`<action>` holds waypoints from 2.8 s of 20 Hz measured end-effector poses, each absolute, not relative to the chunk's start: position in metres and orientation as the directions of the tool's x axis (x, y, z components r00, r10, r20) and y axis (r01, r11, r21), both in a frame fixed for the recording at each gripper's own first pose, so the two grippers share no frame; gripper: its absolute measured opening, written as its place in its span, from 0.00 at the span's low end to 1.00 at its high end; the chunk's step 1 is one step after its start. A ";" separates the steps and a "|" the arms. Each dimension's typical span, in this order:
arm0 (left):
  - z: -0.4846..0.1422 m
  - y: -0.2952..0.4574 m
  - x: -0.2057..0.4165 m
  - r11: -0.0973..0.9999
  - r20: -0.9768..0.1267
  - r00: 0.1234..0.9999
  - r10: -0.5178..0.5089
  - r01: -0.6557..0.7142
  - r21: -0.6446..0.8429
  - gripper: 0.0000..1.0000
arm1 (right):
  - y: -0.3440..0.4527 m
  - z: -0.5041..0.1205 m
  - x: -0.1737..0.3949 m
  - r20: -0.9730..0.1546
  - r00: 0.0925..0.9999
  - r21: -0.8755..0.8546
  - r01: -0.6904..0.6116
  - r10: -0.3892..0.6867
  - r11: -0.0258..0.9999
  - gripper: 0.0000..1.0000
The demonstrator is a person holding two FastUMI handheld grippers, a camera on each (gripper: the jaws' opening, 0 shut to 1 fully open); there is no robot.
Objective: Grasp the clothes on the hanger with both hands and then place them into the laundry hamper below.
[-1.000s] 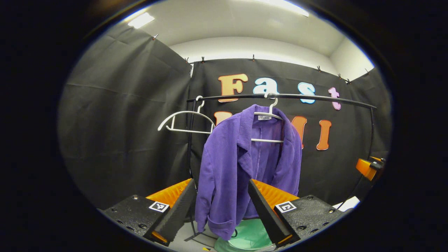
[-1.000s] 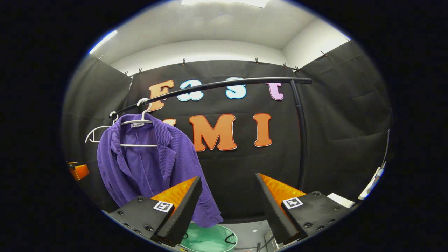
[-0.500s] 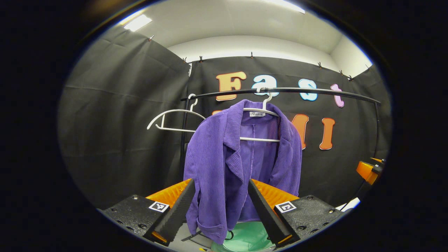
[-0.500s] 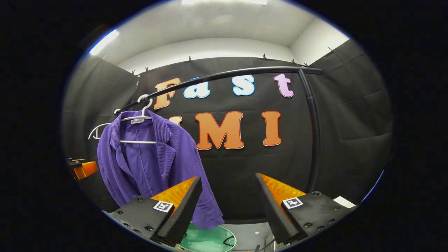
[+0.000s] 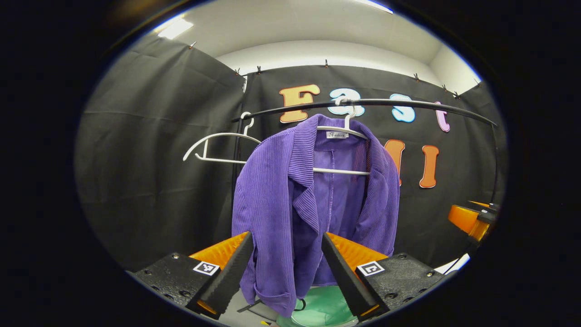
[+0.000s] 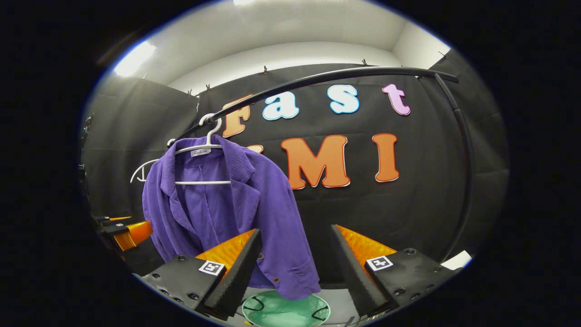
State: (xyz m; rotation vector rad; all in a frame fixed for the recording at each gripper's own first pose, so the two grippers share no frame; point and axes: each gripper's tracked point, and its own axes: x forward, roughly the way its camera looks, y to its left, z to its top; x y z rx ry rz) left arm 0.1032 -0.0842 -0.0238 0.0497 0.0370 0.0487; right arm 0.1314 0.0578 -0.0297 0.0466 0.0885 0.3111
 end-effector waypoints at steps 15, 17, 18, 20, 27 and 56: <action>-0.038 -0.095 0.175 0.995 -0.080 0.992 -0.096 0.099 0.030 0.95 | 0.169 -0.047 0.200 -0.076 0.924 0.034 -0.373 0.374 0.927 0.98; -0.036 -0.094 0.184 0.995 -0.079 0.993 -0.082 0.086 0.042 0.92 | 0.175 -0.051 0.211 -0.084 0.924 0.029 -0.372 0.373 0.928 0.89; -0.033 -0.092 0.189 0.996 -0.071 0.995 -0.070 0.074 0.049 0.92 | 0.179 -0.053 0.216 -0.093 0.923 0.026 -0.371 0.372 0.928 0.93; -0.028 -0.098 0.198 0.996 -0.058 0.995 -0.078 0.080 0.045 0.92 | 0.185 -0.056 0.224 -0.113 0.919 0.017 -0.377 0.377 0.926 0.90; -0.023 -0.089 0.235 0.999 -0.054 0.998 -0.011 0.013 0.034 0.92 | 0.212 -0.068 0.249 -0.143 0.913 -0.011 -0.389 0.383 0.921 0.89; 0.012 -0.026 0.200 0.998 -0.075 0.995 -0.058 0.059 0.010 0.01 | 0.133 -0.009 0.299 -0.031 0.747 0.554 -0.540 0.664 0.633 0.14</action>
